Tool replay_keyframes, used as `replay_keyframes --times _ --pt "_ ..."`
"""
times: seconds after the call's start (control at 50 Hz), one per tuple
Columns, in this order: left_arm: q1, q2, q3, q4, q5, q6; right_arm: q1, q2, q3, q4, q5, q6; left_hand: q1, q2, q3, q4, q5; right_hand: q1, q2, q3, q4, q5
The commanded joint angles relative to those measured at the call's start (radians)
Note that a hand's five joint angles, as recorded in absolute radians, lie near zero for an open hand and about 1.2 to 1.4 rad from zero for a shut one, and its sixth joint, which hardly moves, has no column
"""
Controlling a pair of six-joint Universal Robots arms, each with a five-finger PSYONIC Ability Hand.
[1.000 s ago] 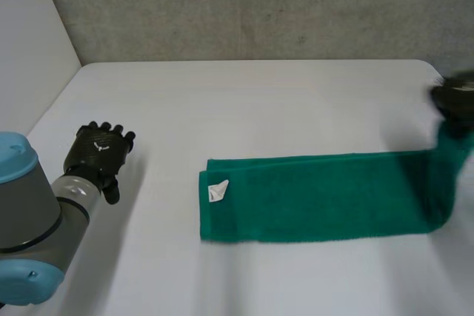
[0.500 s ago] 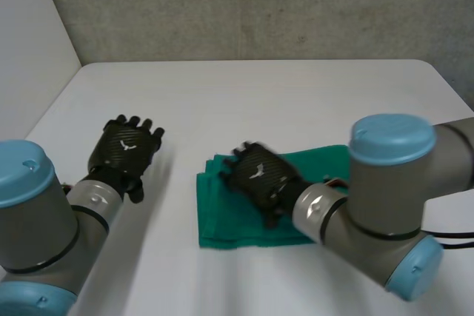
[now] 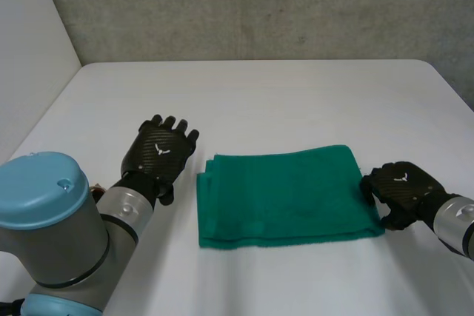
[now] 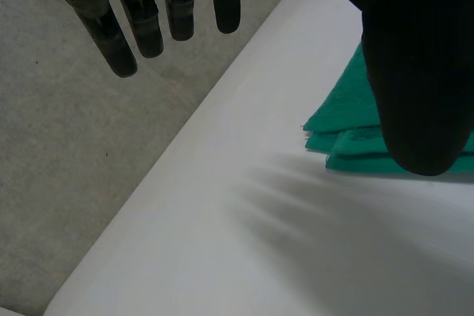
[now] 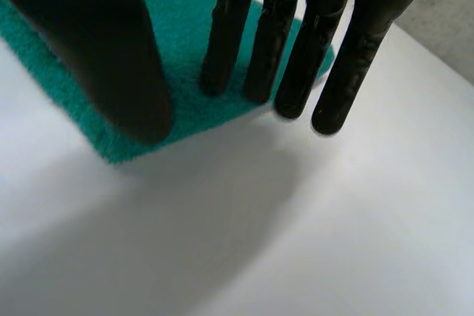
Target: Fold the towel.
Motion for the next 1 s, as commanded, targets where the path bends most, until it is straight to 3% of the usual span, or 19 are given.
replay_keyframes --times 0.02,0.16,0.24,0.34,0.7,0.76,0.82,0.9,0.94,0.96,1.0 --pt "0.001 0.011 -0.014 -0.002 -0.004 0.0 0.006 0.052 -0.037 0.001 -0.007 0.009 -0.019 -0.024 -0.034 -0.026 -0.045 0.593 0.457 0.462 0.463 0.483" --pt "0.003 0.015 -0.018 -0.007 -0.022 -0.001 0.019 0.047 -0.052 0.005 -0.016 0.107 -0.019 -0.024 -0.034 -0.026 -0.045 0.593 0.457 0.462 0.463 0.483" --pt "0.003 0.015 -0.02 -0.009 -0.033 -0.001 0.02 0.026 -0.037 0.007 -0.017 0.158 -0.019 -0.024 -0.034 -0.026 -0.045 0.192 0.056 0.062 0.062 0.082" --pt "0.004 0.015 -0.029 -0.009 -0.031 -0.001 0.008 -0.008 -0.006 0.006 -0.017 0.167 -0.019 -0.024 -0.034 -0.026 -0.045 -0.037 -0.173 -0.168 -0.167 -0.147" --pt "0.003 0.014 -0.034 -0.009 -0.031 -0.001 0.009 0.024 0.023 -0.037 -0.016 0.166 -0.019 -0.024 -0.034 -0.026 -0.045 -0.176 -0.311 -0.306 -0.306 -0.285" --pt "0.004 0.012 -0.038 -0.009 -0.031 -0.001 0.009 0.041 0.023 -0.041 -0.013 0.166 -0.019 -0.024 -0.034 -0.026 -0.045 -0.161 -0.297 -0.291 -0.291 -0.271" --pt "0.004 0.014 -0.038 -0.009 -0.031 -0.001 0.008 0.052 0.021 -0.056 -0.013 0.166 -0.019 -0.024 -0.034 -0.026 -0.045 0.055 -0.081 -0.075 -0.075 -0.055" --pt "0.006 0.014 -0.038 -0.009 -0.031 -0.001 0.008 0.055 0.012 -0.065 -0.003 0.161 -0.019 -0.024 -0.034 -0.026 -0.045 0.173 0.037 0.043 0.043 0.064" --pt "0.006 0.014 -0.038 -0.009 -0.031 -0.001 0.008 0.061 0.009 -0.064 -0.003 0.161 -0.019 -0.024 -0.034 -0.026 -0.045 0.308 0.172 0.178 0.178 0.198" --pt "0.007 0.014 -0.038 -0.009 -0.031 -0.001 0.008 0.071 0.008 -0.065 -0.003 0.161 -0.019 -0.024 -0.034 -0.026 -0.045 0.512 0.376 0.382 0.382 0.402" --pt "0.007 0.014 -0.04 -0.009 -0.033 -0.001 0.008 0.079 0.008 -0.071 -0.005 0.169 -0.019 -0.024 -0.034 -0.026 -0.045 0.593 0.457 0.462 0.463 0.483"
